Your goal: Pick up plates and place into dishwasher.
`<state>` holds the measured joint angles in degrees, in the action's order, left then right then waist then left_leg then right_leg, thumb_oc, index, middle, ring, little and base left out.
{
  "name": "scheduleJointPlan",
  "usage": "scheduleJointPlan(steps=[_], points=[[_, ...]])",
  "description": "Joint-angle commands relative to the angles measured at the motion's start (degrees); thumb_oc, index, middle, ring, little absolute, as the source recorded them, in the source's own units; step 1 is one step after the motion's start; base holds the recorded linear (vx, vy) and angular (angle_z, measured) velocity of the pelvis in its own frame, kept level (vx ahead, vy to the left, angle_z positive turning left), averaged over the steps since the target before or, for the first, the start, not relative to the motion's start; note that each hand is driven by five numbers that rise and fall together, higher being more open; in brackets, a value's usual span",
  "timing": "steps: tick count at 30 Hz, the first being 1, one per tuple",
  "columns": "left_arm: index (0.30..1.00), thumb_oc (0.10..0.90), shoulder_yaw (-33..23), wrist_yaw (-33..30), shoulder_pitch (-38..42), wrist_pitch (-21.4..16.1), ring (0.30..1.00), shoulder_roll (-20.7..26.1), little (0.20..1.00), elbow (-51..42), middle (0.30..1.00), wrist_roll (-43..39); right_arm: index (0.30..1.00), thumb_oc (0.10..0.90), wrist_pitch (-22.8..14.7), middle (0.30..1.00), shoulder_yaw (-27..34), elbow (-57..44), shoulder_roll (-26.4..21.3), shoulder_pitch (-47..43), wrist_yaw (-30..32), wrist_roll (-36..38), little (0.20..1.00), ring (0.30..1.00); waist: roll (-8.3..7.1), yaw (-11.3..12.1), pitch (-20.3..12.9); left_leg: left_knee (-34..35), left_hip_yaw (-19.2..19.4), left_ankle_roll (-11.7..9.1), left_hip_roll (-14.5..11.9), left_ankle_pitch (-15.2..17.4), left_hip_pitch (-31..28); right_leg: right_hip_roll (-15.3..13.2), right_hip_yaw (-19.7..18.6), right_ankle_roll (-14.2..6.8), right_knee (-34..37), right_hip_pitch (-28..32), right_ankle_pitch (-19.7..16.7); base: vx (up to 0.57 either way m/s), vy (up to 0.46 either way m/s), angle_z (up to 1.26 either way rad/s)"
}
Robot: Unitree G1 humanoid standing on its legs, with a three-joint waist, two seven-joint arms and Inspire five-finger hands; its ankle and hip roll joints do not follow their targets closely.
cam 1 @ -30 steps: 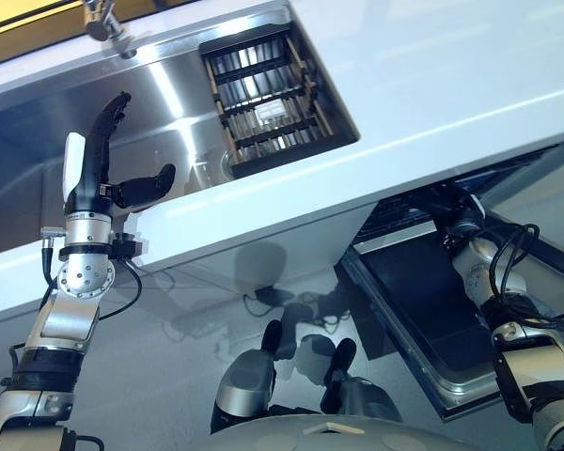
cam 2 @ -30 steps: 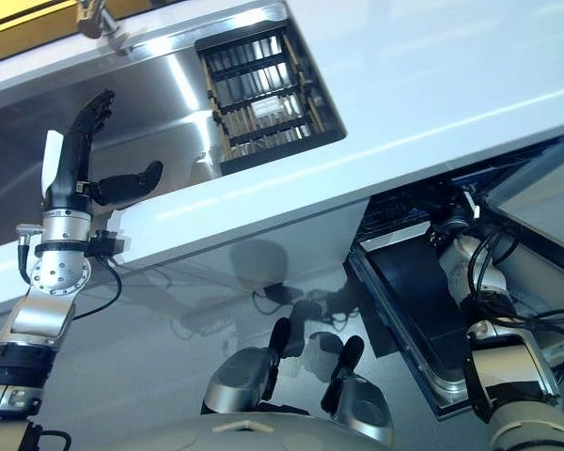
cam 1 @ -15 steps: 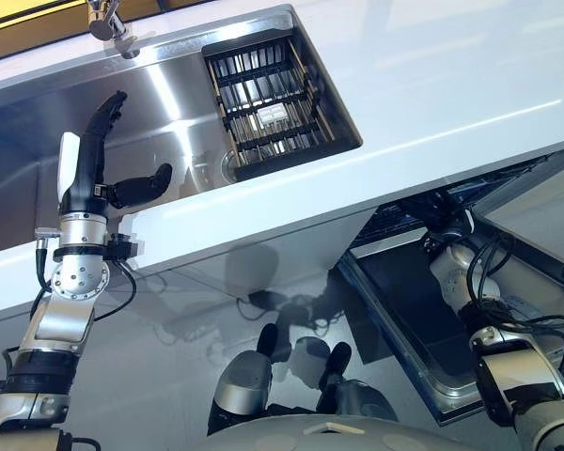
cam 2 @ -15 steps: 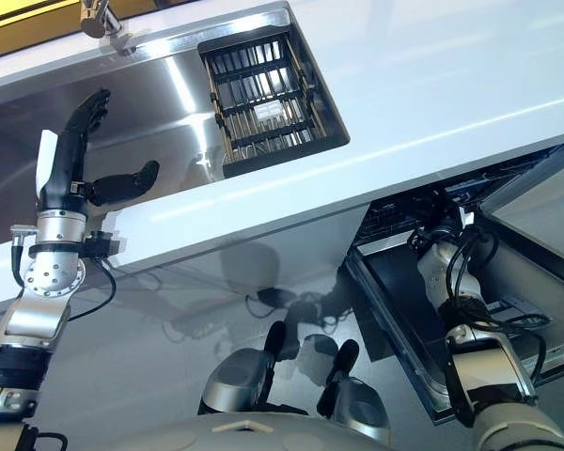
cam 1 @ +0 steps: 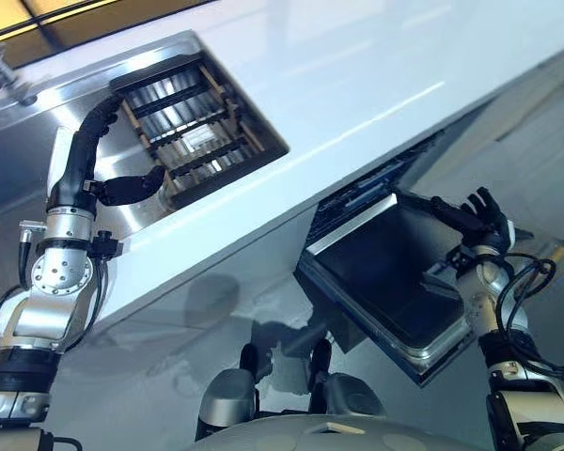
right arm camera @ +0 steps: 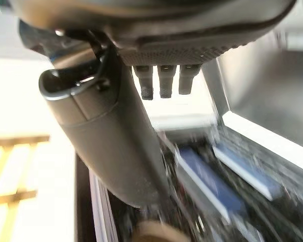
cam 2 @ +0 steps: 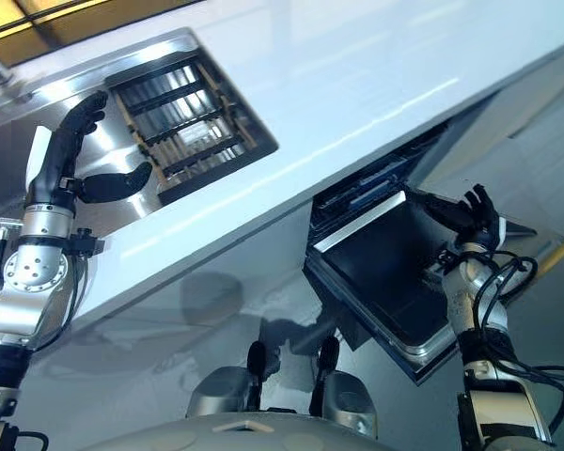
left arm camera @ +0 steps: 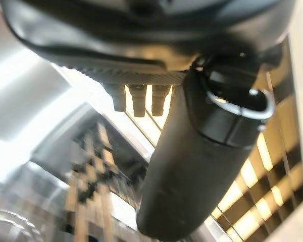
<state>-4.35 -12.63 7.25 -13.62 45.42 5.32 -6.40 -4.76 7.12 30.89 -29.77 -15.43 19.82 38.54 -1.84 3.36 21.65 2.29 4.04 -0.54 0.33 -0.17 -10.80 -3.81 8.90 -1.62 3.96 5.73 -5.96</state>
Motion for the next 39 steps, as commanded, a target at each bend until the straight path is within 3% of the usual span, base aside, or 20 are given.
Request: scheduleJointPlan(steps=[1,10,14,19,23,28,32,39], points=[[0.900,0.800,-2.7,-0.8,6.2,-2.2,0.900,4.2,0.900,1.4,0.900,-4.1,0.900,0.800,-6.7,0.900,4.0,-4.8,-9.1,0.7,2.5,-3.0,0.900,0.900,2.99,-2.5,-7.8,-3.2,0.2,4.2,4.8,7.4,2.9,2.1,1.9,-2.9,-8.1,-0.4,10.8,-0.05,-0.044,-0.30],[0.900,0.800,-3.6,-1.4,4.8,-0.1,0.900,4.9,0.900,5.3,0.900,-1.8,0.900,0.800,-7.4,0.900,9.8,-0.9,-9.3,5.1,12.1,-1.6,0.900,0.900,3.89,-4.9,-7.8,-4.1,2.3,4.1,4.4,8.0,3.0,2.9,0.6,-2.6,-8.9,-1.0,11.5,-0.05,-0.052,-0.23],[0.900,0.800,-3.2,-3.6,2.8,3.1,0.900,6.1,0.900,9.0,0.900,3.4,0.900,0.800,-8.1,0.900,12.2,2.2,-8.9,6.8,14.3,1.2,0.900,0.900,4.51,-5.3,-7.2,-5.0,2.3,4.1,4.4,8.1,3.9,3.2,0.4,-2.2,-9.2,-1.4,11.8,-0.04,-0.043,-0.12],[0.900,0.800,-3.7,-4.2,0.5,7.5,0.900,7.2,0.900,11.4,0.900,4.4,0.900,0.800,-7.6,0.900,13.3,4.2,-8.4,8.2,15.9,2.9,0.900,0.900,4.90,-5.3,-6.4,-5.7,2.0,3.8,4.4,7.8,5.3,3.4,0.5,-1.8,-9.4,-2.2,12.0,-0.04,-0.038,-0.03],[0.900,0.800,-4.4,-4.0,-1.0,8.5,0.900,7.0,0.900,12.0,0.900,4.1,0.900,0.800,-6.4,0.900,13.8,6.4,-8.0,8.6,13.2,6.1,0.900,0.900,5.10,-5.0,-5.8,-6.0,1.5,3.6,4.5,7.4,6.3,3.5,0.8,-1.4,-9.5,-2.7,12.2,-0.04,-0.033,0.00],[0.900,0.800,-5.4,-3.8,-3.0,7.8,0.900,6.5,0.900,11.7,0.900,4.1,0.900,0.800,-4.0,0.900,13.2,10.0,-6.4,7.8,1.6,23.5,0.900,0.900,5.31,-4.1,-4.1,-7.6,0.6,3.0,4.6,6.8,9.3,3.4,1.6,-0.5,-10.1,-4.2,12.6,-0.06,-0.037,0.02],[0.900,0.800,-5.9,-3.9,-3.1,5.7,0.900,6.6,0.900,11.6,0.900,3.1,0.900,0.800,-2.8,0.900,12.8,12.8,-5.4,6.4,-2.4,31.6,0.900,0.900,5.57,-3.5,-2.7,-9.1,0.3,2.6,4.7,6.6,11.8,3.1,2.1,0.0,-11.0,-5.8,12.9,-0.06,-0.019,0.05],[0.900,0.800,-6.2,-5.3,-1.0,1.0,0.900,6.4,0.900,8.3,0.900,-1.4,0.900,0.800,-2.6,0.900,12.2,20.4,-5.5,3.4,-3.8,33.9,0.900,0.900,6.73,-2.3,1.1,-12.4,-0.2,2.7,4.8,6.6,16.8,2.3,3.1,1.2,-15.0,-10.4,14.2,-0.08,-0.015,0.12]])
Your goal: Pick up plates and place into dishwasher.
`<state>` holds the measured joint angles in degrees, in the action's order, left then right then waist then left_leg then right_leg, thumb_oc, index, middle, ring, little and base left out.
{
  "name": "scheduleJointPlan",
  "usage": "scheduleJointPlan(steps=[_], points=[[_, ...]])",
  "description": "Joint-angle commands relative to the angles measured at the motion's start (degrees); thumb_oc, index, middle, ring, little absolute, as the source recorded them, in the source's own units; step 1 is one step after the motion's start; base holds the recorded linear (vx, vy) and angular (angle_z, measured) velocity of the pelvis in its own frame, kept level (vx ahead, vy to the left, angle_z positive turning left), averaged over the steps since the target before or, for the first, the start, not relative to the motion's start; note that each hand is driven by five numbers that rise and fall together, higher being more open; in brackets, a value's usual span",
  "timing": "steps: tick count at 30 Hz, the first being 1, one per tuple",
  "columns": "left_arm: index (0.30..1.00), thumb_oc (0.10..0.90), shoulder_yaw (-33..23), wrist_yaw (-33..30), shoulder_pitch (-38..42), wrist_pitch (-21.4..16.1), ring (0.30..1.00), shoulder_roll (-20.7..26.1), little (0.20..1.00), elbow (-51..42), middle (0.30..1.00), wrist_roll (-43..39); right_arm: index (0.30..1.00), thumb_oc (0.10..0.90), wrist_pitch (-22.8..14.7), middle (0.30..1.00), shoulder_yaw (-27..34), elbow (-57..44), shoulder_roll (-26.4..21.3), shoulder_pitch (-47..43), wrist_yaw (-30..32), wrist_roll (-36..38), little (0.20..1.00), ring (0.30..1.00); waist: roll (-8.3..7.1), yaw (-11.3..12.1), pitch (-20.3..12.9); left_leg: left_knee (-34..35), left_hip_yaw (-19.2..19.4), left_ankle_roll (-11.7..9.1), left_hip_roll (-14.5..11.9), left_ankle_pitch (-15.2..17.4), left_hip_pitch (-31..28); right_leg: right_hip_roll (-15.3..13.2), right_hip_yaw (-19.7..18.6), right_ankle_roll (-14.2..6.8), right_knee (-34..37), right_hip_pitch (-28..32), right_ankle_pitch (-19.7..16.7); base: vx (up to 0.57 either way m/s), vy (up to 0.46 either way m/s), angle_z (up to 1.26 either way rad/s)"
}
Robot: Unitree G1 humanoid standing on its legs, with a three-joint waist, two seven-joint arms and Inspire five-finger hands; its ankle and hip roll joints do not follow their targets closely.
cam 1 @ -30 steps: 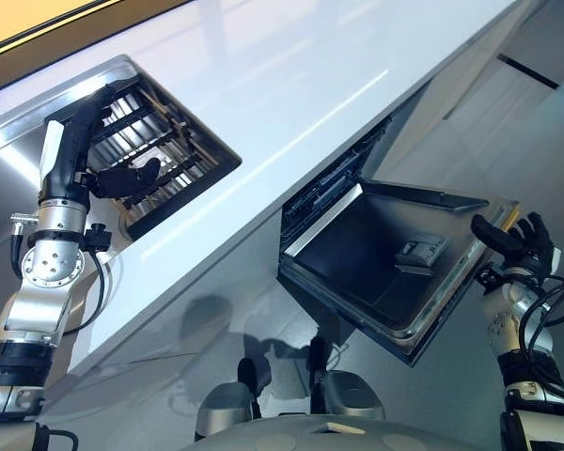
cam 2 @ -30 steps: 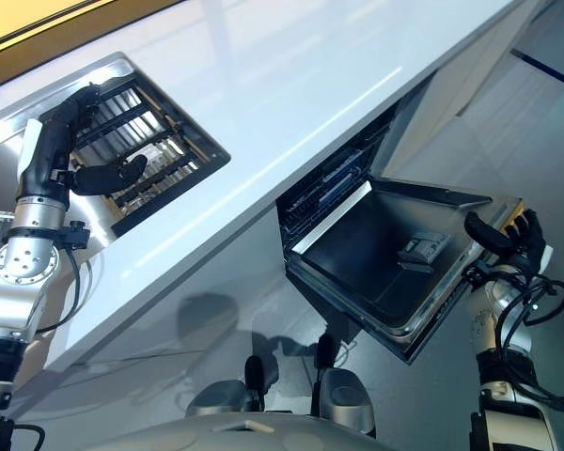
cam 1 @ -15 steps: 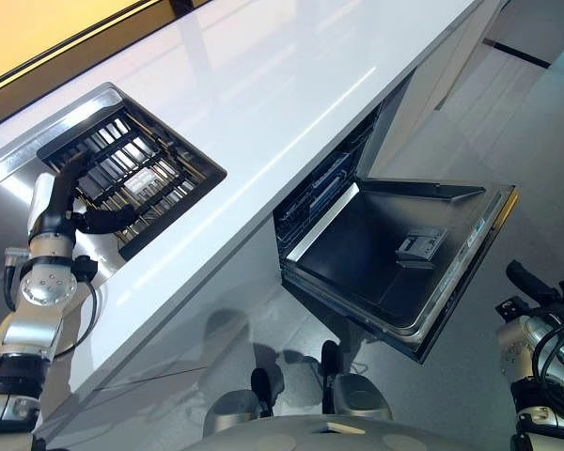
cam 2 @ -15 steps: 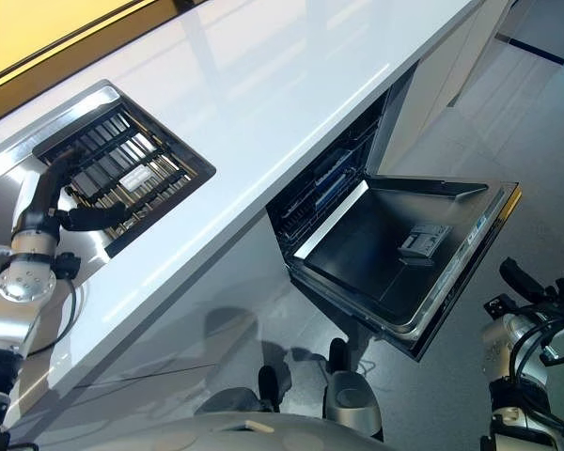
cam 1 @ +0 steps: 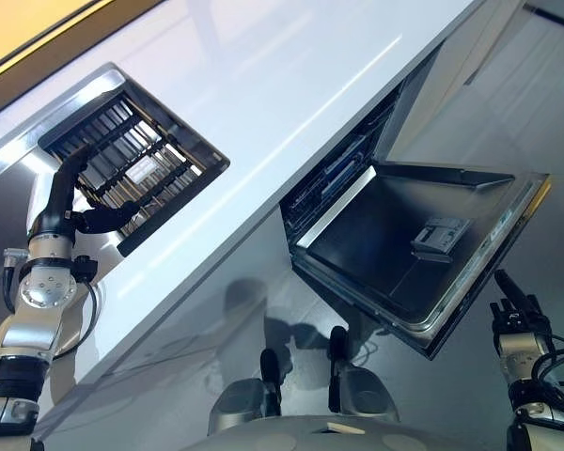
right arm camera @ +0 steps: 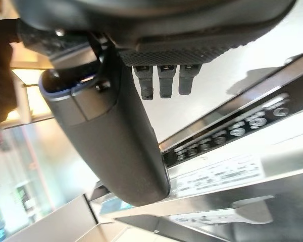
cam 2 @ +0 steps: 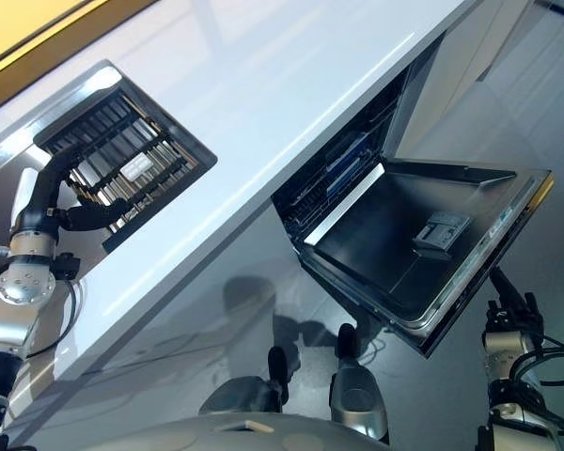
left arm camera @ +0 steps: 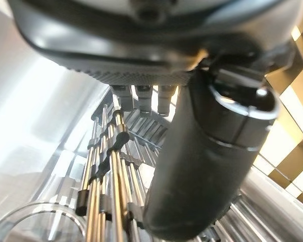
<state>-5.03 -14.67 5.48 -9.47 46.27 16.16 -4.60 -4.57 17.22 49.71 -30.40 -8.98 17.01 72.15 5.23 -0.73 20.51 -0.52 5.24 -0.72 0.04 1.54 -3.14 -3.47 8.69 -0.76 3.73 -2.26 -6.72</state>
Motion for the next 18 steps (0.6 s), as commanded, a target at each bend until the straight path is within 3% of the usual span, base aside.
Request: scheduleJointPlan(steps=[1,7,14,16,18], points=[[0.900,0.800,-5.5,-3.4,1.1,-3.6,0.900,5.4,0.900,-3.2,0.900,-4.1,0.900,0.800,-2.6,0.900,1.9,2.6,-5.1,-3.4,-0.7,-0.6,0.900,0.900,-0.11,2.0,2.8,-10.3,-1.5,2.9,5.2,5.0,10.0,1.8,3.5,0.6,-15.7,-3.2,15.1,-0.08,0.001,0.03],[0.900,0.800,-5.2,-4.6,4.0,-5.8,0.900,4.0,0.900,-8.7,0.900,-7.7,0.900,0.800,-2.4,0.900,0.0,6.8,-6.2,-6.5,0.1,-4.6,0.900,0.900,1.62,2.6,6.6,-16.0,-2.4,3.4,5.8,5.3,16.5,0.6,3.5,1.9,-24.0,-10.7,16.8,-0.08,0.015,0.05],[0.900,0.800,-4.4,-5.4,6.8,-6.1,0.900,2.7,0.900,-13.4,0.900,-6.5,0.900,0.800,-4.5,0.900,-2.6,5.7,-5.8,-8.2,-0.5,-9.4,0.900,0.900,2.03,2.7,9.3,-22.9,-1.9,4.2,7.1,7.1,22.8,-0.7,3.3,2.4,-34.1,-18.7,19.4,-0.05,0.030,0.07],[0.900,0.800,-3.8,-5.2,7.2,-5.3,0.900,2.3,0.900,-14.7,0.900,-6.0,0.900,0.800,-6.8,0.900,-4.5,1.2,-5.1,-8.2,-4.8,-7.8,0.900,0.900,2.08,2.7,9.3,-25.1,-1.7,4.4,7.5,7.7,24.9,-1.4,3.3,2.5,-37.3,-21.3,20.0,0.00,0.055,0.01],[0.900,0.800,-3.5,-4.6,7.2,-5.2,0.900,2.0,0.900,-14.6,0.900,-5.5,0.900,0.800,-7.8,0.900,-5.3,-1.6,-3.9,-7.9,-13.8,-4.9,0.900,0.900,2.13,2.6,9.3,-26.1,-1.6,4.5,7.6,8.1,25.9,-1.7,3.1,2.6,-38.9,-22.6,20.4,0.01,0.062,-0.03]])
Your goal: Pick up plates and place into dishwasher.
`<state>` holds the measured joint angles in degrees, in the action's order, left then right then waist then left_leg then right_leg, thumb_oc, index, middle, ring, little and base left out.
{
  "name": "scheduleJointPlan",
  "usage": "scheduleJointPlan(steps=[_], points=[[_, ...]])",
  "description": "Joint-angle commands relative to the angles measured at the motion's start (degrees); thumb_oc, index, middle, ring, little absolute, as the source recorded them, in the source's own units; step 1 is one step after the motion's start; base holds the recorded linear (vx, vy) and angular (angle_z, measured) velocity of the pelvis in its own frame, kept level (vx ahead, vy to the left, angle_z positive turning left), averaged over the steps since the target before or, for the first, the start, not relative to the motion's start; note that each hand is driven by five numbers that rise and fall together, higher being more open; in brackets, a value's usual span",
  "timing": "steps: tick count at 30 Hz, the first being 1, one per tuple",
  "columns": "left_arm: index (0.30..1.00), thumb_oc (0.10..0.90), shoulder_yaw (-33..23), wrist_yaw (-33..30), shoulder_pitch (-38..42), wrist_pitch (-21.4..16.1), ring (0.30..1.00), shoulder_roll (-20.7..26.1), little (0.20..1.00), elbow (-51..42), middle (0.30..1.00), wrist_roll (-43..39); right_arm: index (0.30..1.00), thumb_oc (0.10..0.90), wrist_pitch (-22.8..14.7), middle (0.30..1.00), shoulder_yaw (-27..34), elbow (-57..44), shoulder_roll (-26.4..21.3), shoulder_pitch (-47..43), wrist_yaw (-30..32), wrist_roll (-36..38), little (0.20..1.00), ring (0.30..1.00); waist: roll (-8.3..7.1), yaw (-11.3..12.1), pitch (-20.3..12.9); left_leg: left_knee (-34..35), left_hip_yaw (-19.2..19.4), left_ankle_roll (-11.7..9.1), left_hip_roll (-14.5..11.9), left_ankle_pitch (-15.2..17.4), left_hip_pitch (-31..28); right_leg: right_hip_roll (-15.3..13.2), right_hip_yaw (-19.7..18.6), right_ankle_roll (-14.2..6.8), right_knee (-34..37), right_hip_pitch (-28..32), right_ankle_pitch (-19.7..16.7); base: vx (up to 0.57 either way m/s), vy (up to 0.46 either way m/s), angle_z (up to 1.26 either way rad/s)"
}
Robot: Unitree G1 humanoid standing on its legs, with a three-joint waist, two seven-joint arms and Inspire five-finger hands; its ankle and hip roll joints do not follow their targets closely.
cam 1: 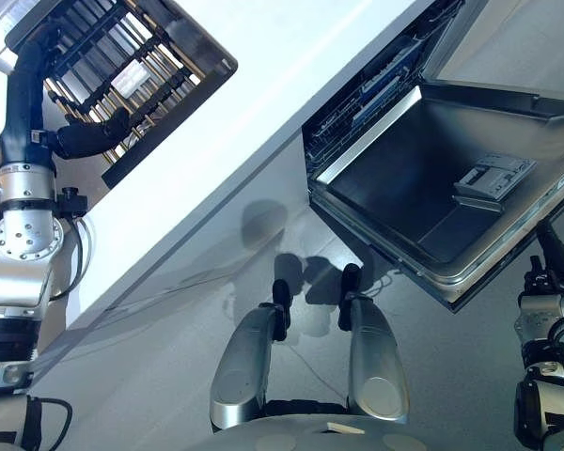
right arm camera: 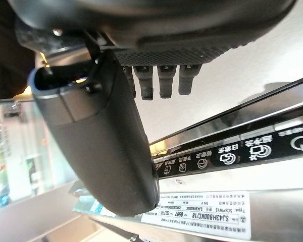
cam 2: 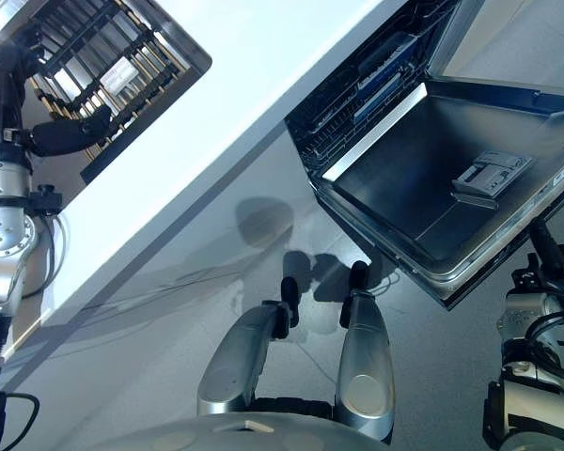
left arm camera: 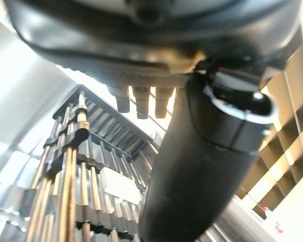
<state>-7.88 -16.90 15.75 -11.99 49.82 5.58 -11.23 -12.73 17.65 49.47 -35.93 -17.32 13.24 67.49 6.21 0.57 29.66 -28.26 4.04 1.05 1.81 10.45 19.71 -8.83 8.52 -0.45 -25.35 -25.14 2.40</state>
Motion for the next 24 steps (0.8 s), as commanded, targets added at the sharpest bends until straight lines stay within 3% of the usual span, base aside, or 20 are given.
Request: scheduleJointPlan(steps=[1,4,9,12,16,24], points=[[0.900,0.800,-0.7,-2.1,-3.1,-2.9,0.900,-1.8,0.900,-3.7,0.900,1.2,0.900,0.800,0.5,0.900,-5.9,-1.6,2.0,0.6,-14.0,0.4,0.900,0.900,1.09,1.3,0.1,1.4,-0.2,2.8,5.8,-0.7,3.3,3.5,3.2,2.2,-10.2,-0.1,11.3,0.02,0.051,-0.01],[0.900,0.800,-1.4,-1.4,-3.0,-3.3,0.900,-2.3,0.900,-3.1,0.900,1.8,0.900,0.800,3.0,0.900,-8.3,-4.7,3.3,1.2,-28.7,1.4,0.900,0.900,0.35,1.4,0.1,0.7,0.2,2.9,5.5,-0.7,4.7,3.5,3.1,2.0,-10.3,-1.5,10.7,0.00,0.013,0.00],[0.900,0.800,-2.0,-1.2,-3.9,-4.9,0.900,-2.7,0.900,-2.4,0.900,2.5,0.900,0.800,10.4,0.900,-12.9,-12.2,4.3,1.0,-44.5,6.4,0.900,0.900,-1.08,2.1,0.1,1.1,0.7,2.9,4.5,-1.1,5.2,3.5,3.5,1.2,-9.1,-1.8,9.5,-0.01,-0.004,-0.07],[0.900,0.800,-1.6,-1.0,-3.8,-5.5,0.900,-3.0,0.900,-1.8,0.900,3.3,0.900,0.800,15.7,0.900,-16.0,-16.5,4.6,-0.3,-51.0,8.7,0.900,0.900,-1.63,2.5,0.1,1.7,0.8,2.9,4.1,-1.5,4.6,3.3,3.9,0.7,-8.1,-1.2,8.7,0.01,0.001,-0.18],[0.900,0.800,-0.9,-1.1,-3.5,-5.6,0.900,-3.2,0.900,-1.6,0.900,3.9,0.900,0.800,20.6,0.900,-19.8,-23.9,5.6,-3.1,-55.5,10.6,0.900,0.900,-2.23,3.2,0.1,2.5,1.0,2.9,3.8,-1.9,3.6,2.9,4.6,0.2,-6.1,0.2,7.7,0.03,0.008,-0.24],[0.900,0.800,-0.1,-1.3,-3.3,-5.4,0.900,-3.2,0.900,-1.3,0.900,3.8,0.900,0.800,22.5,0.900,-24.1,-42.1,9.0,-7.9,-56.4,9.5,0.900,0.900,-2.55,4.1,0.1,3.3,0.7,3.0,4.0,-2.1,1.8,2.4,5.1,-0.3,-3.2,3.0,6.7,0.03,0.026,-0.16]])
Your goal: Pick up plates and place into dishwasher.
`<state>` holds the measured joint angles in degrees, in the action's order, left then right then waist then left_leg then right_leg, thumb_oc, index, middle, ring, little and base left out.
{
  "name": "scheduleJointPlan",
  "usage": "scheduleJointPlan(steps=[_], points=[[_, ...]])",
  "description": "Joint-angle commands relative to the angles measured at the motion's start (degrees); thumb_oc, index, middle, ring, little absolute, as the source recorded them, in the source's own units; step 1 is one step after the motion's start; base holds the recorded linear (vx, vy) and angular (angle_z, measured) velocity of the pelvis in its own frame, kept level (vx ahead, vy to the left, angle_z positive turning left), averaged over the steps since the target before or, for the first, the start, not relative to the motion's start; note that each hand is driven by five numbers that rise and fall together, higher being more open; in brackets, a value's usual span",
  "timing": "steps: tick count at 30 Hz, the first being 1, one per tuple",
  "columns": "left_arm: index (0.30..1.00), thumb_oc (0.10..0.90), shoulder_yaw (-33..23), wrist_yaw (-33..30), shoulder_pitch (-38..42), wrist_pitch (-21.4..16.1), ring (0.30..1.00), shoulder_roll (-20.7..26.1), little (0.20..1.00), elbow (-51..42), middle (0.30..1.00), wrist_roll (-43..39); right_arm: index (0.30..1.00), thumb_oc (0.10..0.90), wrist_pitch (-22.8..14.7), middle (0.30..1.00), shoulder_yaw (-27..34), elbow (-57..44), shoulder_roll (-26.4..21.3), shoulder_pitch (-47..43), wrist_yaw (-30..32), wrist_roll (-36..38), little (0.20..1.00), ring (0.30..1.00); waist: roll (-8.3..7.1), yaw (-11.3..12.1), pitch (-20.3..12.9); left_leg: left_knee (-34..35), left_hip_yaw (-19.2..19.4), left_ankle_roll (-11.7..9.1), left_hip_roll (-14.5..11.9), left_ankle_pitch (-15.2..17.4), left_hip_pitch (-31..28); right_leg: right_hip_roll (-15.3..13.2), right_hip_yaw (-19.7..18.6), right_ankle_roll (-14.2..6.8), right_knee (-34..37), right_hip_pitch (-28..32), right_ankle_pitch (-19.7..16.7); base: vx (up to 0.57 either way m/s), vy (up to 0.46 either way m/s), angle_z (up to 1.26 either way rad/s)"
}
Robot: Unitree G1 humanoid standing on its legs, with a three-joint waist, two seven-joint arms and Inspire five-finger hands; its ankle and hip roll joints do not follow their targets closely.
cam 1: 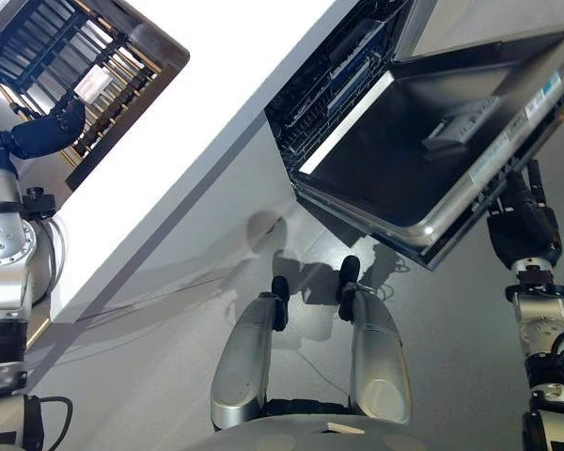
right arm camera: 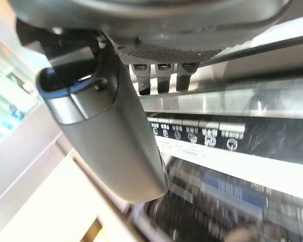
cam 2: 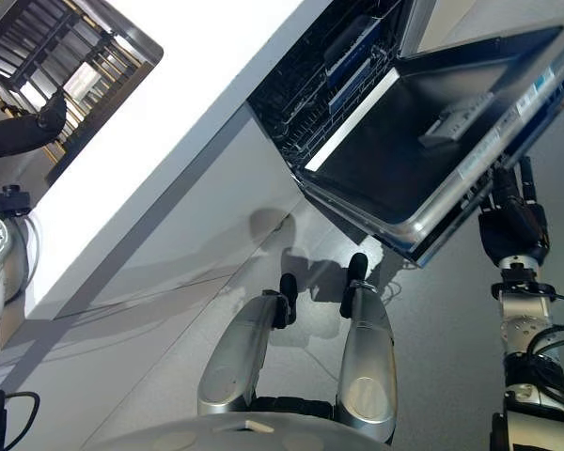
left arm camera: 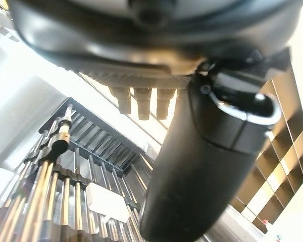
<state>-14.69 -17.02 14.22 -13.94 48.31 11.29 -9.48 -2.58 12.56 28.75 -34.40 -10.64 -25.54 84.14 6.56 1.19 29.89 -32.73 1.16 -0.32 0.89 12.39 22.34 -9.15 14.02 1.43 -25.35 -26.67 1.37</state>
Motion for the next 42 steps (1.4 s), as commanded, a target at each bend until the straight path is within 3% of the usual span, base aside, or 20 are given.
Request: scheduleJointPlan(steps=[1,6,12,19,22,29,36,42], points=[[0.900,0.800,6.7,-1.2,-1.8,-3.5,0.900,-1.8,0.900,-6.9,0.900,2.0,0.900,0.800,12.2,0.900,-19.5,-23.4,8.0,-14.8,-17.6,-7.3,0.900,0.900,-2.93,3.6,-0.1,7.9,3.5,4.4,5.0,-4.0,-1.0,2.8,-0.5,-2.2,-3.0,4.7,7.7,0.00,0.000,0.00],[0.900,0.800,7.2,-1.4,-1.6,-2.9,0.900,-3.1,0.900,-6.7,0.900,2.6,0.900,0.800,10.9,0.900,-21.7,-34.2,12.7,-15.9,-15.9,-10.5,0.900,0.900,-2.99,3.7,-0.1,8.7,2.7,4.7,5.5,-4.1,-2.7,3.3,-0.8,-2.0,-1.5,6.9,7.7,0.03,0.027,0.07],[0.900,0.800,6.8,-1.0,-1.9,-2.1,0.900,-3.8,0.900,-6.6,0.900,1.8,0.900,0.800,10.4,0.900,-22.0,-38.8,15.0,-16.2,-11.3,-12.1,0.900,0.900,-3.04,3.9,-0.1,10.0,2.4,4.8,5.7,-4.2,-5.4,3.6,-0.8,-1.7,-0.1,9.9,7.7,0.04,0.042,0.17],[0.900,0.800,6.2,-1.0,-4.2,-2.8,0.900,-4.8,0.900,-6.7,0.900,1.1,0.900,0.800,2.8,0.900,-20.8,-38.2,15.6,-12.6,-1.9,-16.1,0.900,0.900,-3.61,4.0,-1.4,12.9,1.7,4.9,5.6,-4.5,-9.1,4.1,-0.6,-1.9,2.8,13.6,7.5,0.05,0.030,0.12],[0.900,0.800,5.2,-1.2,-6.8,-3.8,0.900,-6.5,0.900,-7.2,0.900,1.3,0.900,0.800,-2.0,0.900,-17.5,-36.6,15.9,-8.2,0.2,-17.8,0.900,0.900,-4.14,3.6,-3.0,15.8,1.4,5.0,5.4,-4.9,-11.6,4.6,-0.7,-2.3,4.9,15.7,7.4,0.05,0.040,0.06],[0.900,0.800,2.8,-1.6,-11.7,-5.4,0.900,-10.1,0.900,-9.2,0.900,2.3,0.900,0.800,-6.7,0.900,-11.4,-35.8,16.1,0.2,-0.8,-21.2,0.900,0.900,-5.23,2.8,-7.4,22.6,0.8,4.9,5.0,-6.4,-16.6,5.7,-0.8,-3.3,9.9,20.1,6.8,0.04,0.014,0.08],[0.900,0.800,0.3,-0.4,-15.7,-6.7,0.900,-14.1,0.900,-9.8,0.900,2.8,0.900,0.800,-11.2,0.900,-6.5,-34.9,16.6,6.5,0.6,-30.0,0.900,0.900,-6.08,1.5,-13.3,30.5,0.8,3.4,3.7,-8.7,-21.8,7.1,-0.3,-4.3,15.4,24.6,6.0,0.01,0.004,0.06],[0.900,0.800,-0.9,0.1,-16.9,-7.3,0.900,-16.0,0.900,-9.5,0.900,2.2,0.900,0.800,-15.7,0.900,-2.8,-33.7,15.4,9.6,6.0,-35.9,0.900,0.900,-6.34,0.3,-17.6,34.3,1.2,2.4,3.3,-10.1,-24.3,8.0,-0.7,-4.4,18.5,27.3,5.5,0.00,0.004,0.01]])
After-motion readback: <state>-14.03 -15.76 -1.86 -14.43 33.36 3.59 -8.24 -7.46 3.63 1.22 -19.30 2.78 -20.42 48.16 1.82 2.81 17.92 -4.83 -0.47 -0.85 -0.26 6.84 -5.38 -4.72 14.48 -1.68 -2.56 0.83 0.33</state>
